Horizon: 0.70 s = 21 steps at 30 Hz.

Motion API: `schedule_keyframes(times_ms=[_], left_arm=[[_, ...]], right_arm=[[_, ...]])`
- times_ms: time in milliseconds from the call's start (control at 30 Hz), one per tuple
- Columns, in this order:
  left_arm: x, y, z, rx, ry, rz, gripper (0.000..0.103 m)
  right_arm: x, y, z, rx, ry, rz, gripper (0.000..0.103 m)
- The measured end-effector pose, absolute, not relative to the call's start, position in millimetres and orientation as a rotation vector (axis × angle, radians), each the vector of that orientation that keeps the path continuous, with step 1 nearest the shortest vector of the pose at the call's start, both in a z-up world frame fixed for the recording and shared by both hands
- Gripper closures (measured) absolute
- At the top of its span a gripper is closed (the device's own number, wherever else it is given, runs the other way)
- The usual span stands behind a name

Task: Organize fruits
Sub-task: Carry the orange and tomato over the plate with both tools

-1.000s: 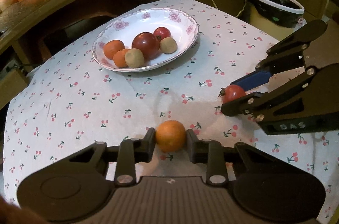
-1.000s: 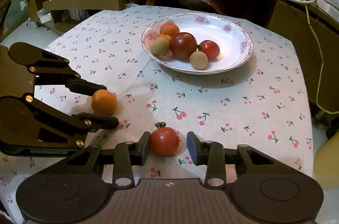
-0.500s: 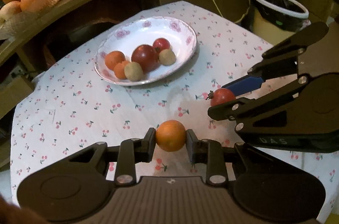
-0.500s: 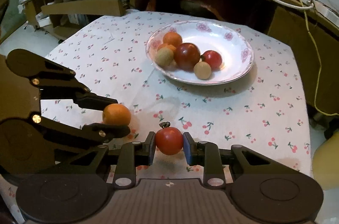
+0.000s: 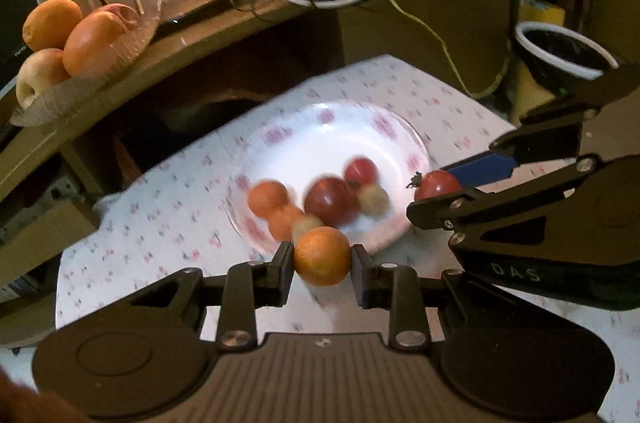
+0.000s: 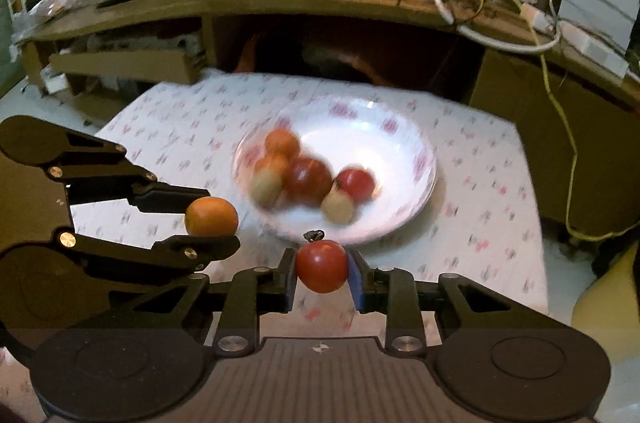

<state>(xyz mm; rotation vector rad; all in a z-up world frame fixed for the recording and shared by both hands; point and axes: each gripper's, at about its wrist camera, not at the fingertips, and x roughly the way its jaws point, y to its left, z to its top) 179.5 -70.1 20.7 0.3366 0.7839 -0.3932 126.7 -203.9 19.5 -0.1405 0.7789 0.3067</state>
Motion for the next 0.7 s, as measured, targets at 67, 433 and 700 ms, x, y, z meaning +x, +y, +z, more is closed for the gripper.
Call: schedule_keyframes(times_ms=[67,433,700], left_arm=[[190.6,-70.8,20.7,0.328,0.779,-0.385,0.068],[233.1,-76.3,8.9,0.330,0.777,-0.364,0.068],[250.2,-81.3,5.1,0.333,0.764,-0.341,0.069]], right_arm=[[136.6,-206.6,21.9,-0.117,0.773,0.292,0.074],[180.9,-212.6,16.4,-0.089,0.774,0.273,0.074],[205.4,-214.7,10.4,-0.109,0.768,0.264,0.074]])
